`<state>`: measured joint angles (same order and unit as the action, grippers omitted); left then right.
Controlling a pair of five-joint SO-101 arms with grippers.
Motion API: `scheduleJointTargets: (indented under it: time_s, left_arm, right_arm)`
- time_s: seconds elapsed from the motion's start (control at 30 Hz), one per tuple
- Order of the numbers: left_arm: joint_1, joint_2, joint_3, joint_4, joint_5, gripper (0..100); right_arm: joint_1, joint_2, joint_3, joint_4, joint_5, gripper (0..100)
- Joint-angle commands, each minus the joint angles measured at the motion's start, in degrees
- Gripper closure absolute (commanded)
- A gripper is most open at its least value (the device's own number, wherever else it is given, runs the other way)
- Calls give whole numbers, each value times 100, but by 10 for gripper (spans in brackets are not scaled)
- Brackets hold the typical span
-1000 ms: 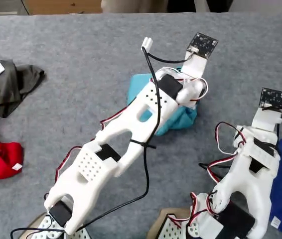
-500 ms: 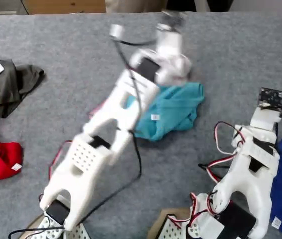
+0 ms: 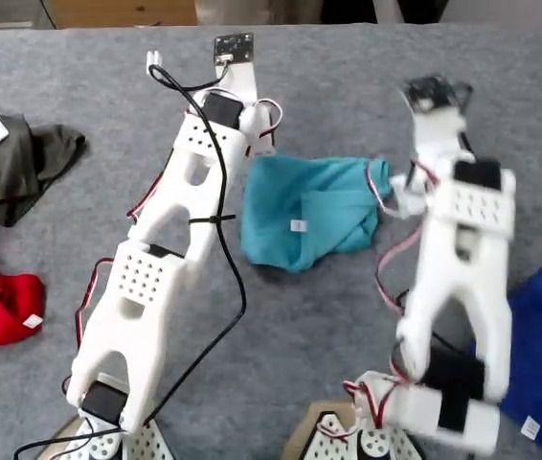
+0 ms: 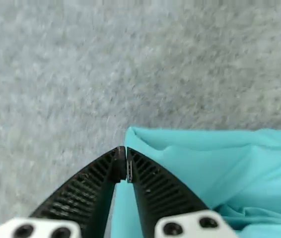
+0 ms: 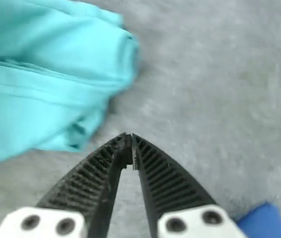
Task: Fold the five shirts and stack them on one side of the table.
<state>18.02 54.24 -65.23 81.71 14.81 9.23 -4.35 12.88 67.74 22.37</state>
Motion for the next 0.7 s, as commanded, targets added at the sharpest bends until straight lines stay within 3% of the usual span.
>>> scheduleJointTargets:
  time_s: [0.0,0.33,0.67]
  left_arm:
    - [-26,-303,-607,712,53,981]
    - [0,-365,-1257,1257,167,981]
    - [299,338,-1073,879,501,981]
  right_arm:
    - [-532,1191,-1481,747,53,994]
    - [-673,3873,-3829,1670,9,994]
    - [-673,4101,-4048,1688,0,995]
